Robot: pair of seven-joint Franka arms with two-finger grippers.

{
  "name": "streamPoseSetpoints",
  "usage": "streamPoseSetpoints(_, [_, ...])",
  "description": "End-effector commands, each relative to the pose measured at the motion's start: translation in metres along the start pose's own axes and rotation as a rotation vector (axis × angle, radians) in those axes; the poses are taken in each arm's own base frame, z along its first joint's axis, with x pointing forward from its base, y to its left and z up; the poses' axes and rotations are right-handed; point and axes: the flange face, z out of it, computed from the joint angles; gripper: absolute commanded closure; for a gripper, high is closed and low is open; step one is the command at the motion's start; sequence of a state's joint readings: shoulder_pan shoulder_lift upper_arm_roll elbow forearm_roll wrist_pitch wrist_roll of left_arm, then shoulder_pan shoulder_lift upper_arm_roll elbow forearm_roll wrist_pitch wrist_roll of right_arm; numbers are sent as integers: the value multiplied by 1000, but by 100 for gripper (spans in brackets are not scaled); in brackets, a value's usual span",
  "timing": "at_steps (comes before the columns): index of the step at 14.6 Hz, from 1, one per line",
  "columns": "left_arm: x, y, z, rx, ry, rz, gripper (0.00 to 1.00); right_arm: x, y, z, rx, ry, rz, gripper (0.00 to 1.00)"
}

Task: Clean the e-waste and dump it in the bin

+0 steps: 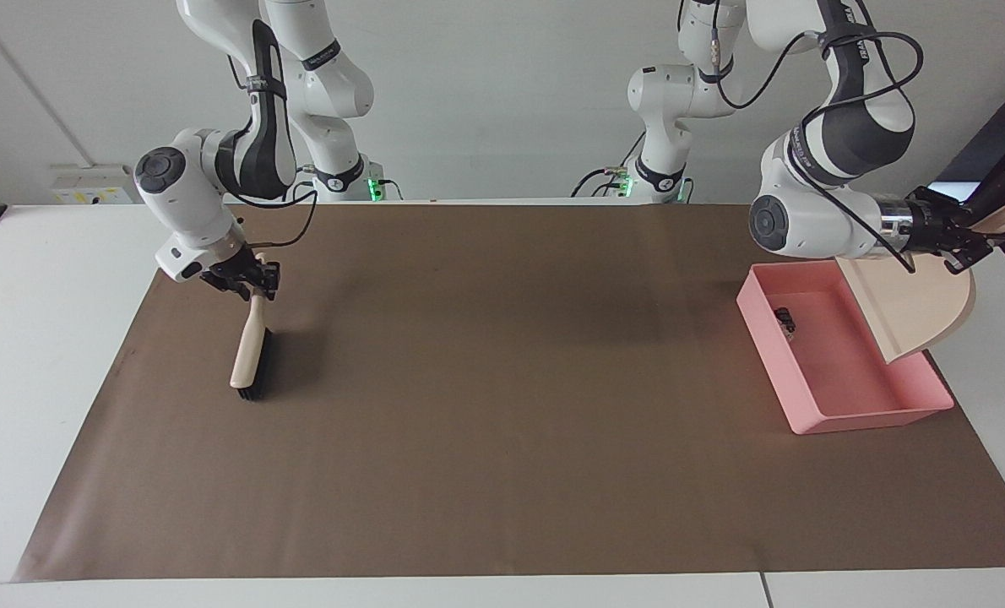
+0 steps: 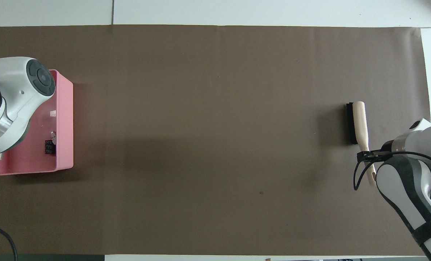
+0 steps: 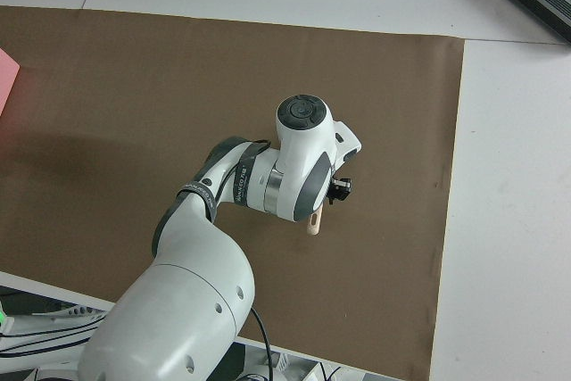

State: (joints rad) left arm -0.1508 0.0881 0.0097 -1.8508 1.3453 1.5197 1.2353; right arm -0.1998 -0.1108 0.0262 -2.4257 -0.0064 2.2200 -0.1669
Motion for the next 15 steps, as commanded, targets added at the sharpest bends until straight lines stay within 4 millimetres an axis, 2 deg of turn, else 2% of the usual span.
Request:
streamPoseSetpoints(1, [-21, 20, -11, 12, 144, -26, 100, 5, -9, -10, -16, 7, -25, 1])
streamPoseSetpoints(4, [-3, 22, -22, -1, 342, -27, 100, 21, -29, -45, -24, 28, -33, 1])
streamPoseSetpoints(8, [17, 30, -42, -5, 587, -35, 100, 47, -78, -99, -30, 102, 2, 1])
streamPoseSetpoints(9, [23, 31, -48, -2, 627, -31, 99, 52, -84, -111, -30, 113, 7, 1])
streamPoseSetpoints(11, [52, 35, -82, 50, 698, 18, 98, 61, -98, -147, -29, 148, -2, 1])
streamPoseSetpoints(13, [75, 40, -111, 64, 749, 58, 99, 72, -98, -191, -25, 149, 20, 1])
streamPoseSetpoints(15, [99, 39, -128, 57, 830, 75, 99, 75, -96, -230, -25, 136, 28, 1])
